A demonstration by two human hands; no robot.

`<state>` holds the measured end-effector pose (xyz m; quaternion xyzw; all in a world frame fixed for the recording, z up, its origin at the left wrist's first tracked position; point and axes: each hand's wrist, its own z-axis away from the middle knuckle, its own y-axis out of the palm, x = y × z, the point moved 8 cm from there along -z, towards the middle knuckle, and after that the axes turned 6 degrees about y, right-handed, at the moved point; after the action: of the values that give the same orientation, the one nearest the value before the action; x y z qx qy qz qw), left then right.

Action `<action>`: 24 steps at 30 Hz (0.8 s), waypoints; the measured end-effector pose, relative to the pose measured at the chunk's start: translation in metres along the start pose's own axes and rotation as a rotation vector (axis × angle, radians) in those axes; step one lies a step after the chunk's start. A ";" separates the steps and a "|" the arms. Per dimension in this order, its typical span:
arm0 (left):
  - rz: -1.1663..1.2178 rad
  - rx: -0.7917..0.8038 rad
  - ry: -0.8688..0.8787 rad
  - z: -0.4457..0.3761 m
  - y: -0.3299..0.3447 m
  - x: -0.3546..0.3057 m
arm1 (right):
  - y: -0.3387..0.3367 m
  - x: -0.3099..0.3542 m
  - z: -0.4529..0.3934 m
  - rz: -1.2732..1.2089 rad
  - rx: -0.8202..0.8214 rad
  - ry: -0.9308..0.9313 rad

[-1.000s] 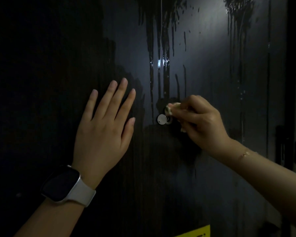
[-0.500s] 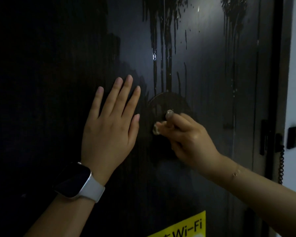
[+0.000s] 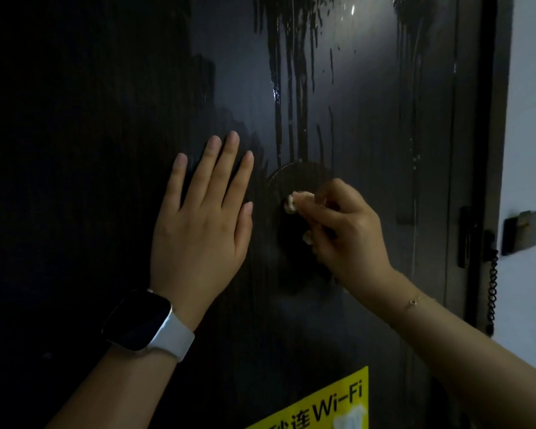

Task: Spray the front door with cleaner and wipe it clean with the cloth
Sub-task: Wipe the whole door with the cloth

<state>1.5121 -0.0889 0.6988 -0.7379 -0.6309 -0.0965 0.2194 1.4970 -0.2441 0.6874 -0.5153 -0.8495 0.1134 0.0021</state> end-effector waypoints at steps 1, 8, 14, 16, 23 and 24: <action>-0.001 0.000 0.000 0.000 0.000 0.000 | -0.001 0.000 -0.002 0.023 0.007 -0.015; 0.012 -0.010 0.005 0.000 0.000 -0.001 | -0.040 -0.045 -0.015 -0.148 -0.189 0.231; 0.002 0.007 -0.003 0.000 0.002 0.000 | -0.004 -0.038 -0.006 -0.131 -0.108 0.100; 0.007 0.008 0.000 0.000 0.002 0.000 | 0.000 -0.036 0.014 -0.108 -0.081 0.088; 0.107 0.024 -0.001 -0.002 -0.003 0.002 | -0.008 -0.033 0.067 -0.291 0.229 0.290; 0.171 0.010 0.016 -0.002 -0.006 0.001 | -0.016 -0.035 0.072 -0.459 0.200 0.438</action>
<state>1.5067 -0.0884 0.7022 -0.7872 -0.5643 -0.0802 0.2355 1.4906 -0.2954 0.6239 -0.3198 -0.9074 0.0795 0.2608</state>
